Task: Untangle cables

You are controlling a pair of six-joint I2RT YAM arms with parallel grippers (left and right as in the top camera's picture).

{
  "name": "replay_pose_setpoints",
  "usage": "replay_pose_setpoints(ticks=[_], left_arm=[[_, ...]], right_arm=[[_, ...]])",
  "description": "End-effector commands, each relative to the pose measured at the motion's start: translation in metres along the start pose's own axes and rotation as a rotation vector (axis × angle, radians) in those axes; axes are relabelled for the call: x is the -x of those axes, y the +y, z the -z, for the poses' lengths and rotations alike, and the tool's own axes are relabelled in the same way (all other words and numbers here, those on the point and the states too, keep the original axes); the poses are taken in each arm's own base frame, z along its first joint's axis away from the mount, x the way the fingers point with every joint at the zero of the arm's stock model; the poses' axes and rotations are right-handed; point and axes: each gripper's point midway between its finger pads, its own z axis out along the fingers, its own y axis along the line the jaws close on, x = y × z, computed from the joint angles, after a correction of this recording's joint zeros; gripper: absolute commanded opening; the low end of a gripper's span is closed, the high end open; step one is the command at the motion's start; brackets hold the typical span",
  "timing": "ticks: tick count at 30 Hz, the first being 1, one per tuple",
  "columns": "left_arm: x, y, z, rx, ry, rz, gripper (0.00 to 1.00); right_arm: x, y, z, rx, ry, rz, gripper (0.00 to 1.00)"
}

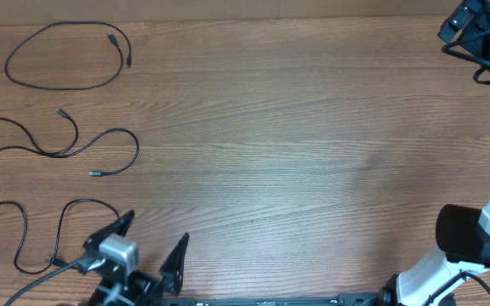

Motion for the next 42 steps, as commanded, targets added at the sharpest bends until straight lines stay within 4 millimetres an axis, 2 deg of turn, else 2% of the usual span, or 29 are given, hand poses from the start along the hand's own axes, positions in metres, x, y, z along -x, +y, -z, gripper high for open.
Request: replay_pose_setpoints(ticks=[1,7,21,25,30,35,42], left_arm=[[-0.008,0.006,-0.015,-0.013,-0.039,-0.084,0.99],[-0.003,0.01,-0.034,-0.04,-0.149,-0.208,1.0],[-0.009,0.021,-0.068,-0.06,-0.342,-0.275,0.99],[-0.015,0.036,-0.075,-0.013,-0.385,-0.194,1.0],[-0.022,0.053,-0.08,0.062,-0.41,-0.173,0.99],[-0.04,0.088,-0.083,0.217,-0.392,-0.023,0.99],[-0.062,0.12,-0.081,0.392,-0.314,0.015,0.99]], right_arm=[[0.001,0.0,0.004,0.006,-0.01,0.002,1.0],[0.001,0.0,0.004,0.006,-0.01,0.002,1.0],[0.001,0.0,0.004,0.006,-0.01,0.002,1.0],[0.001,0.0,0.004,0.006,-0.01,0.002,1.0],[0.001,0.0,0.004,0.006,-0.01,0.002,1.0],[0.001,0.0,0.004,0.006,-0.01,0.002,1.0],[0.001,0.0,0.004,0.006,-0.01,0.002,1.0]])
